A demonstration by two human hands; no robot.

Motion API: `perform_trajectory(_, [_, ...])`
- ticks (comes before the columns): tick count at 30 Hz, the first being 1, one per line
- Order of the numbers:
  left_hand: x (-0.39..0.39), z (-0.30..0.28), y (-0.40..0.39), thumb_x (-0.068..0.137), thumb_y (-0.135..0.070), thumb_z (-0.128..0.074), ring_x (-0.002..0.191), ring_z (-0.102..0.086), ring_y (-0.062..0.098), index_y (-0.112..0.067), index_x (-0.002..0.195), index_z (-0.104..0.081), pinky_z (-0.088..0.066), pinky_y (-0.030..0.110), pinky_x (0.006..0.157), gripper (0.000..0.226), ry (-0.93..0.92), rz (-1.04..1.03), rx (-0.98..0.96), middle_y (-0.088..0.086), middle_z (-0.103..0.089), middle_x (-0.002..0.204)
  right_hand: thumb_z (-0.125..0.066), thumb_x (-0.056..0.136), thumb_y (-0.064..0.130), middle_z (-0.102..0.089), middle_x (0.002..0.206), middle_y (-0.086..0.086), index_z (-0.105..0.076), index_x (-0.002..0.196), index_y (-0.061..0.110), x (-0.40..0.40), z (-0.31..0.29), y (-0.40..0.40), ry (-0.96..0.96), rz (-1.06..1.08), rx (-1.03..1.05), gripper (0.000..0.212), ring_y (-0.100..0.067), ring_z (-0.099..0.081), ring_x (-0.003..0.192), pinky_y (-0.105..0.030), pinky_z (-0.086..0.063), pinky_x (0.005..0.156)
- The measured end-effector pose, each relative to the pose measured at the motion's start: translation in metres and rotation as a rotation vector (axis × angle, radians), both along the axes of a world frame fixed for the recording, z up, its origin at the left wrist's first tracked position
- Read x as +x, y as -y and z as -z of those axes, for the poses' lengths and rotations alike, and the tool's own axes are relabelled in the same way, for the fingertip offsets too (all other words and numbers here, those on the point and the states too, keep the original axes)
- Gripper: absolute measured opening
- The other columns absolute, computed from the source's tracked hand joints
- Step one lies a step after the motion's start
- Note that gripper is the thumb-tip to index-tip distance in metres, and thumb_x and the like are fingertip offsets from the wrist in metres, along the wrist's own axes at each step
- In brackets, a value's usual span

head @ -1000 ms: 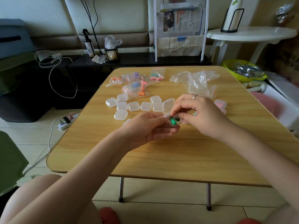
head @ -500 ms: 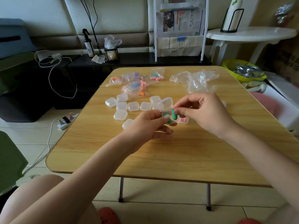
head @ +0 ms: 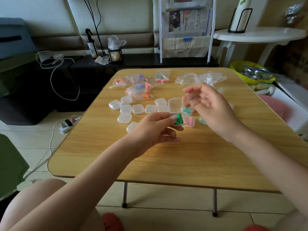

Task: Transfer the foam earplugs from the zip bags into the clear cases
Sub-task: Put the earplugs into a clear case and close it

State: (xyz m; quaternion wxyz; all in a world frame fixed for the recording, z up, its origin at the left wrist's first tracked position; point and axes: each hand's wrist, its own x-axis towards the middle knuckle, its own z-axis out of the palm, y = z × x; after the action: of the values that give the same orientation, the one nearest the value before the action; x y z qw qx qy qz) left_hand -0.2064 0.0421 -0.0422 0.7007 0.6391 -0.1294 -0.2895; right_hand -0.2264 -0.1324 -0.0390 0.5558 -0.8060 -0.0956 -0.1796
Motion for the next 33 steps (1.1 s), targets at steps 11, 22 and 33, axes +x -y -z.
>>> perform_trajectory(11, [0.009,-0.002,-0.006,0.096,-0.009,-0.035,0.081,-0.067,0.026,0.007,0.11,-0.058,-0.059,0.035,0.075,0.031,-0.34,-0.037,-0.222,0.018,-0.067,0.095,-0.074,0.078,0.026,-0.058,0.106,0.003,-0.065,0.112,0.025,-0.006,0.013,-0.009,-0.036,-0.072,-0.256,0.035,0.001,-0.053,0.1,-0.007,-0.044,0.081])
perform_trajectory(22, [0.008,0.0,-0.007,0.079,-0.031,-0.061,0.091,-0.068,0.023,0.001,0.107,-0.066,-0.057,0.033,0.084,0.043,-0.326,0.065,-0.065,0.015,-0.069,0.095,-0.067,0.087,0.017,-0.067,0.094,0.001,-0.068,0.095,0.02,-0.007,0.026,-0.019,0.09,0.02,-0.226,0.009,-0.008,-0.059,0.088,-0.022,-0.05,0.069])
perform_trajectory(33, [0.015,0.002,-0.011,0.092,0.006,-0.046,0.085,-0.067,0.02,0.008,0.125,-0.052,-0.057,0.026,0.078,0.033,-0.221,0.104,-0.134,0.017,-0.066,0.101,-0.06,0.091,0.011,-0.049,0.135,0.02,-0.046,0.131,0.04,-0.011,0.021,-0.01,-0.119,-0.217,-0.412,0.052,0.006,-0.043,0.127,-0.012,-0.033,0.106])
